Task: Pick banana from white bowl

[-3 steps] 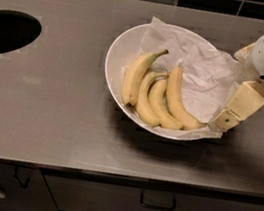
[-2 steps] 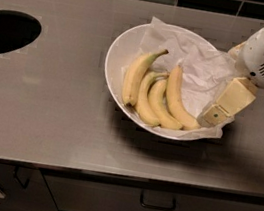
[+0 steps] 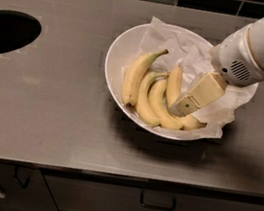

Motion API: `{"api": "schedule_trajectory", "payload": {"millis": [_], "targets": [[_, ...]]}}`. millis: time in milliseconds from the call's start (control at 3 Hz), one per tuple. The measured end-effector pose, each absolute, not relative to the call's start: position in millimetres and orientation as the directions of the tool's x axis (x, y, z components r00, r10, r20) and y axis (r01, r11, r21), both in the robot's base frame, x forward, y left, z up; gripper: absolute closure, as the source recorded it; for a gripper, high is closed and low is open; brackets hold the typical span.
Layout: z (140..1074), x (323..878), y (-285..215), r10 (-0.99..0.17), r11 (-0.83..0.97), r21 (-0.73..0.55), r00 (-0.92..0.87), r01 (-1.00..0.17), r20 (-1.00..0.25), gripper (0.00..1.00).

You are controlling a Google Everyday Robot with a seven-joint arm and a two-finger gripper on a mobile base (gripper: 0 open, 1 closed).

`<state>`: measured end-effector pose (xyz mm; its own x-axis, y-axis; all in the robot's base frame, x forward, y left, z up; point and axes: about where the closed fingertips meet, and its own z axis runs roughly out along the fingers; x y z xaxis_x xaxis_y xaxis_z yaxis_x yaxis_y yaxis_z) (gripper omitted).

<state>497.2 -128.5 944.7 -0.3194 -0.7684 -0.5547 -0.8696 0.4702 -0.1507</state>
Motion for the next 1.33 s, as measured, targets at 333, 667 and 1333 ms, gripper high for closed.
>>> {"api": "schedule_trajectory", "payload": {"millis": [333, 667, 1333], "targets": [[945, 497, -128, -0.768, 0.470, -0.151, -0.319, -0.870, -0.555, 0.00], [941, 499, -126, -0.745, 0.507, -0.129, -0.358, -0.852, -0.563, 0.03], [930, 503, -119, -0.690, 0.580, -0.097, -0.425, -0.809, -0.585, 0.40]]}}
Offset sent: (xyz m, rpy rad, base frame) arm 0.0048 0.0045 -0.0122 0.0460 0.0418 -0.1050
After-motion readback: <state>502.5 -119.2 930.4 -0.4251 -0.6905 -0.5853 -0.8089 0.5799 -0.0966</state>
